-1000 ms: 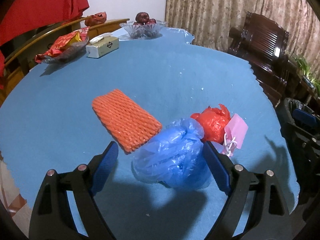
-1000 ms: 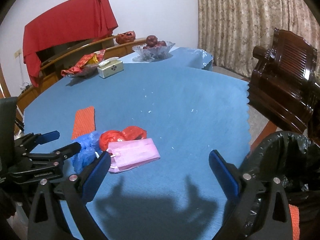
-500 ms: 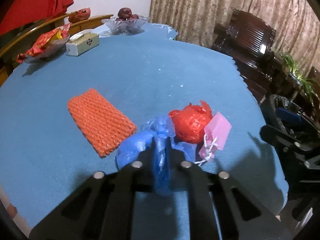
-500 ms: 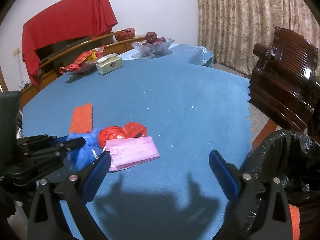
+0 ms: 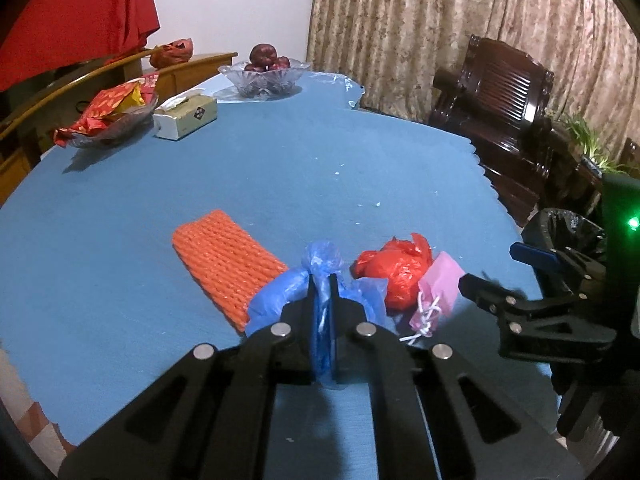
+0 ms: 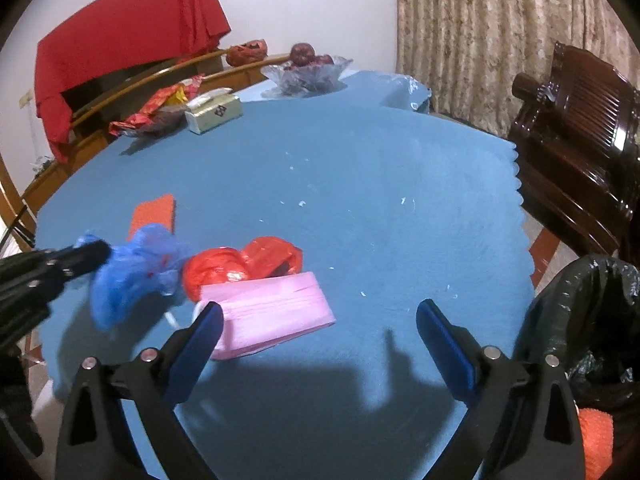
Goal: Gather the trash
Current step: 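Close the right gripper on the pink mask, then carry the blue bag with the left gripper while the right carries the pink mask over the bin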
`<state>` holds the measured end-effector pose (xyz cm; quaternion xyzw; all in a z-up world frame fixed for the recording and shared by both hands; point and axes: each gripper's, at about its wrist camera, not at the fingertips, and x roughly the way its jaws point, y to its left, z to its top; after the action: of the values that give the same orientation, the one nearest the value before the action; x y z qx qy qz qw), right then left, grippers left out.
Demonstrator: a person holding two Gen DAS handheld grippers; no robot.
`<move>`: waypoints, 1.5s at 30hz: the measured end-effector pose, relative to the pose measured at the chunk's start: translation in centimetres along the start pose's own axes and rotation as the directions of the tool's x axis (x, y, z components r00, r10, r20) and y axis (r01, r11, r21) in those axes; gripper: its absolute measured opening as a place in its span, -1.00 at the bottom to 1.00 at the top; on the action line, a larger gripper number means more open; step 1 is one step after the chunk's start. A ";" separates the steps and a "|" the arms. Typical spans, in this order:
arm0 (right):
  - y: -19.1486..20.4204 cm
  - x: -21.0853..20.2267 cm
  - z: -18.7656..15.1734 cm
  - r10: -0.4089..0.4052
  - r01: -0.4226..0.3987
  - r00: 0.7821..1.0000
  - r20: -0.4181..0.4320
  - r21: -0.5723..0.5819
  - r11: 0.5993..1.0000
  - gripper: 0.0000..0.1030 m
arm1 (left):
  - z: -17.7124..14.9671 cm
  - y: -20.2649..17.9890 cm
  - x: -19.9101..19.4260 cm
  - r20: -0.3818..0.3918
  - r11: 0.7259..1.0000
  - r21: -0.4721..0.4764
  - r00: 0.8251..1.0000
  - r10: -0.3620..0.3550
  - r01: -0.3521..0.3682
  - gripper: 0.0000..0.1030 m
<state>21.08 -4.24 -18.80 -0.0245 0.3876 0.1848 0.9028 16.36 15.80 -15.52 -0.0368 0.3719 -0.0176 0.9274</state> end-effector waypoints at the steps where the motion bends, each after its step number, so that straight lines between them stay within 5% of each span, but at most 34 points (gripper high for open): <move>1: -0.1 0.3 0.0 -0.002 0.002 1.000 -0.006 0.002 1.000 0.80 | 0.0 0.0 0.1 -0.001 1.000 0.003 1.000 0.004 -0.004 -0.94; 7: 0.2 2.0 -0.3 0.007 -0.008 0.999 -0.052 -0.019 1.000 0.72 | -0.3 0.0 0.7 -0.011 1.000 0.007 1.000 0.009 -0.009 -0.94; 14: 0.8 3.2 -1.0 0.042 -0.045 0.995 -0.092 -0.028 0.999 0.40 | -0.1 0.1 1.3 -0.021 1.000 0.007 1.000 0.009 -0.009 -0.94; 19: 1.2 3.0 -0.8 0.098 -0.103 0.991 -0.091 -0.047 0.994 -0.23 | -0.1 0.1 1.6 -0.026 1.000 0.005 1.000 0.007 -0.007 -0.94; 21: 1.0 2.6 -0.8 0.118 -0.122 0.989 -0.085 -0.044 0.992 -0.72 | -0.1 -0.1 1.5 -0.027 1.000 0.006 1.000 0.008 -0.008 -0.94; 22: 0.9 2.5 -0.6 0.130 -0.134 0.988 -0.088 -0.036 0.990 -0.78 | -0.2 -0.1 1.4 -0.027 1.000 0.006 1.000 0.008 -0.008 -0.94; 45: -2.5 -7.5 2.4 0.089 -0.091 0.993 0.081 0.022 0.996 -0.87 | 2.1 -4.3 -2.9 0.052 0.999 0.047 0.998 -0.023 0.021 -0.94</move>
<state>18.85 -8.45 -12.01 0.0121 0.3542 0.2213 0.9085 15.70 11.75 -11.72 -0.0198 0.3463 -0.0356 0.9372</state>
